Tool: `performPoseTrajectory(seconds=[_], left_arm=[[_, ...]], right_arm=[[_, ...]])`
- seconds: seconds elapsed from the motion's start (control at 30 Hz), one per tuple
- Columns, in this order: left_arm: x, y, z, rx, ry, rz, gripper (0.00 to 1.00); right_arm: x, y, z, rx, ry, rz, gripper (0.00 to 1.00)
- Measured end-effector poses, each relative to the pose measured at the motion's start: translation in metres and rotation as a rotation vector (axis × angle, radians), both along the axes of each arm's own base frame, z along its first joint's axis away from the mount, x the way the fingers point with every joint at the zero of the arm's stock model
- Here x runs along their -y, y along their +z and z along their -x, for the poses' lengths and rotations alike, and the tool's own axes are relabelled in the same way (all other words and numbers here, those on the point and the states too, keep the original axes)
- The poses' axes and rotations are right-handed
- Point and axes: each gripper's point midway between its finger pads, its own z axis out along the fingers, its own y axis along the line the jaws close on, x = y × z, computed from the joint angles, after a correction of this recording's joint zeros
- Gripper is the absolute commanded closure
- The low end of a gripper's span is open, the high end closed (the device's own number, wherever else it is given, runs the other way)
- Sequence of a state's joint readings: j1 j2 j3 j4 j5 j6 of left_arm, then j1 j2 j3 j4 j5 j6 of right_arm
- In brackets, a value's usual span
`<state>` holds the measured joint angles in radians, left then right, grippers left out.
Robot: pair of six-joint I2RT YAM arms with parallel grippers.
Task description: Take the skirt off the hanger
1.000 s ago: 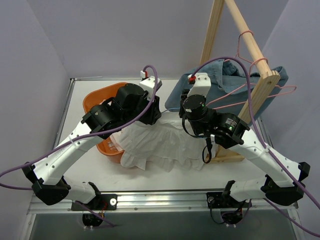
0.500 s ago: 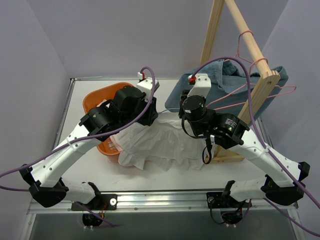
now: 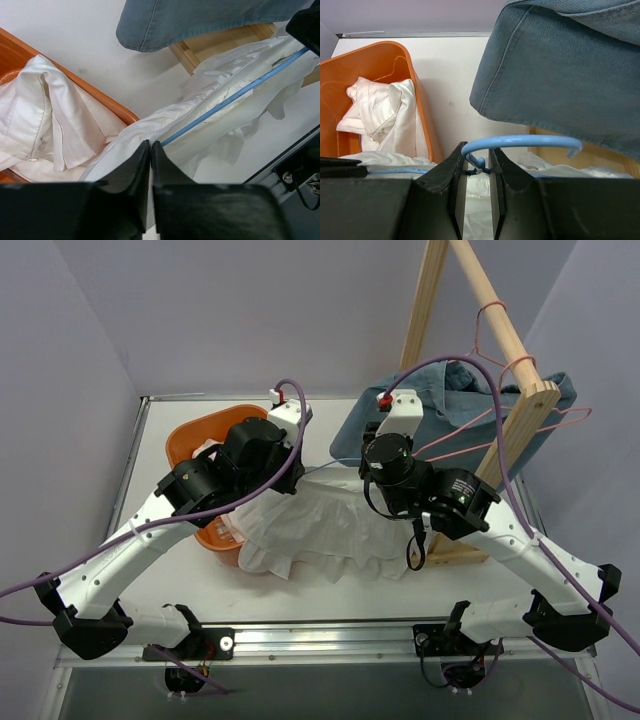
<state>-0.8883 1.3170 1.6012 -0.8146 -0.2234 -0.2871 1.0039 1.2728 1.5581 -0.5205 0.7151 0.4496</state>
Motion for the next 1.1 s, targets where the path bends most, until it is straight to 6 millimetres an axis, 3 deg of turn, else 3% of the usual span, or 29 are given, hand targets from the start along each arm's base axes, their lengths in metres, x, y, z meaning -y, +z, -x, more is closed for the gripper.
performPoseTrajectory(seconds=[0.33, 0.53, 0.67, 0.77, 0.9, 1.0, 1.1], left_arm=[[-0.01, 0.002, -0.006, 0.0, 0.015, 0.009, 0.98], [-0.058, 0.014, -0.03, 0.006, 0.118, 0.059, 0.98], [-0.091, 0.026, -0.033, 0.028, 0.164, 0.088, 0.98], [-0.1, 0.029, -0.024, 0.039, 0.152, 0.108, 0.98], [-0.095, 0.018, 0.002, 0.018, 0.057, 0.154, 0.98], [-0.091, 0.015, 0.023, 0.008, -0.017, 0.192, 0.98], [-0.089, 0.014, 0.03, 0.001, -0.049, 0.205, 0.98]], right_arm=[[0.004, -0.002, 0.003, 0.001, -0.01, -0.003, 1.0], [0.007, -0.004, 0.007, 0.0, -0.016, -0.013, 1.0], [0.011, -0.002, 0.01, 0.008, -0.022, -0.035, 1.0], [0.021, 0.005, 0.013, 0.027, -0.043, -0.059, 1.0], [0.032, 0.015, 0.017, 0.049, -0.069, -0.089, 1.0], [0.033, 0.014, 0.017, 0.046, -0.074, -0.084, 1.0], [0.031, 0.013, 0.017, 0.043, -0.064, -0.081, 1.0]])
